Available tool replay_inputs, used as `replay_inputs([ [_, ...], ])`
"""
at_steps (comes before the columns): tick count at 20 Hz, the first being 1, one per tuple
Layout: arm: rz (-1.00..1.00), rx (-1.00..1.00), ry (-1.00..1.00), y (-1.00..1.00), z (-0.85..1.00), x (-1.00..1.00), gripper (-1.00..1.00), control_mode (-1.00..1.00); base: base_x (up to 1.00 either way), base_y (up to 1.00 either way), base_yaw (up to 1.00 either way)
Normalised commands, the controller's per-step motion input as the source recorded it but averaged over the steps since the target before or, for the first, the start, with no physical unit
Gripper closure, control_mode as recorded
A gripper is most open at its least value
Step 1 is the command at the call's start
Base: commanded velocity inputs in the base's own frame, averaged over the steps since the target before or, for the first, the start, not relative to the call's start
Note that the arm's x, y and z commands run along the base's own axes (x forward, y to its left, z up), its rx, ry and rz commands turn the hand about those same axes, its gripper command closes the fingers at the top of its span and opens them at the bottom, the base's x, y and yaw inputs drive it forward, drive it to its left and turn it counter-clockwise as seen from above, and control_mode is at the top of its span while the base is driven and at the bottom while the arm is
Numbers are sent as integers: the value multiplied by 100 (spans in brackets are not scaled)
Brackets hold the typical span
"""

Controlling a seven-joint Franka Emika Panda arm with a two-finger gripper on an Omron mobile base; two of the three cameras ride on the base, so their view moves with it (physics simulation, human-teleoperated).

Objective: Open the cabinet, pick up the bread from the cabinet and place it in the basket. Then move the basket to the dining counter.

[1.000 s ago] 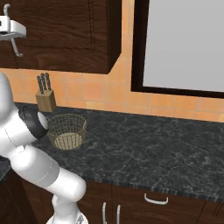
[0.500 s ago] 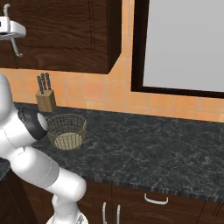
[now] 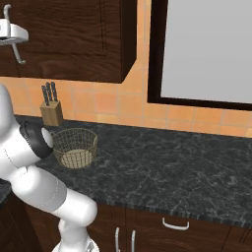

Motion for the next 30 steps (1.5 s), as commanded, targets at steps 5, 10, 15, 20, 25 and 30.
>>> replay_inputs([
  [5, 0, 22, -11, -47, -9, -95, 100, -100, 0, 0, 0],
  [10, 4, 39, -16, -61, -2, -100, 100, -100, 0, 0, 0],
  [15, 28, 44, -21, -80, 6, -80, 100, -100, 0, 0, 0],
  [20, 45, 38, -15, -89, 3, -41, 100, -100, 0, 0, 0],
  [25, 55, 11, -10, -84, 4, -10, 100, -100, 0, 0, 0],
  [30, 50, -3, -16, -75, 0, -29, 100, -100, 0, 0, 0],
])
